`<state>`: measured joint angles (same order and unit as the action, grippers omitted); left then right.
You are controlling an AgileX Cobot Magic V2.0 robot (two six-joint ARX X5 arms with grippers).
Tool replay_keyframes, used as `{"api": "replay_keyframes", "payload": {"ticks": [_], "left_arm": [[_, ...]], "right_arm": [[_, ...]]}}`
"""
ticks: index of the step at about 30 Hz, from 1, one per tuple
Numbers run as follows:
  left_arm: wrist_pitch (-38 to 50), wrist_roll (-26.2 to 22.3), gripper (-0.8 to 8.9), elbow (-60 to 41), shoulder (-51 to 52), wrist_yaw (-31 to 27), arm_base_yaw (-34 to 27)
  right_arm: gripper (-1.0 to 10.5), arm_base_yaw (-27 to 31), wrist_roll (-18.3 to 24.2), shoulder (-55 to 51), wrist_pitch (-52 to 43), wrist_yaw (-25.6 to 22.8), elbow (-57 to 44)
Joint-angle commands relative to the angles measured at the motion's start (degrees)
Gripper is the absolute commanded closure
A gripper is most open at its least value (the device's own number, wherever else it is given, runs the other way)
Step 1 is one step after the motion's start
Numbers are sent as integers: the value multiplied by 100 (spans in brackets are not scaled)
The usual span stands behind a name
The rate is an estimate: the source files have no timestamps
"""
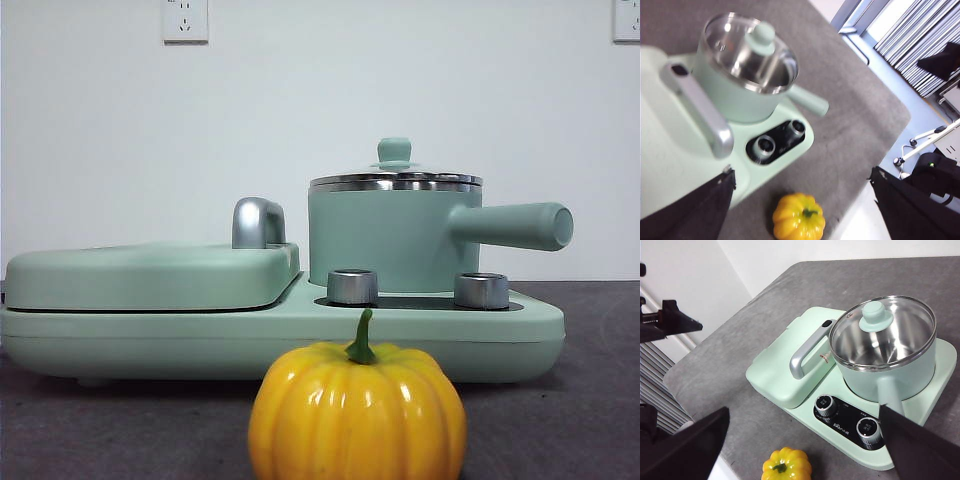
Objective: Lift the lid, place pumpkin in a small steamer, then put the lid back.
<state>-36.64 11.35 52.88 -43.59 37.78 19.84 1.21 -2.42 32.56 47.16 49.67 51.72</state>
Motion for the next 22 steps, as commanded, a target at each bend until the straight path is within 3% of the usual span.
{"api": "replay_keyframes", "payload": {"ticks": [1, 9, 22], "left_arm": [[343, -7, 338, 109, -164, 35, 96], [870, -81, 305, 621, -1502, -109, 518], [920, -1064, 308, 3530, -4861, -1956, 1663]], "right_arm": [[457, -7, -59, 28, -31, 2, 90], [457, -7, -59, 28, -33, 0, 90], [457, -7, -59, 28, -35, -2, 90]]}}
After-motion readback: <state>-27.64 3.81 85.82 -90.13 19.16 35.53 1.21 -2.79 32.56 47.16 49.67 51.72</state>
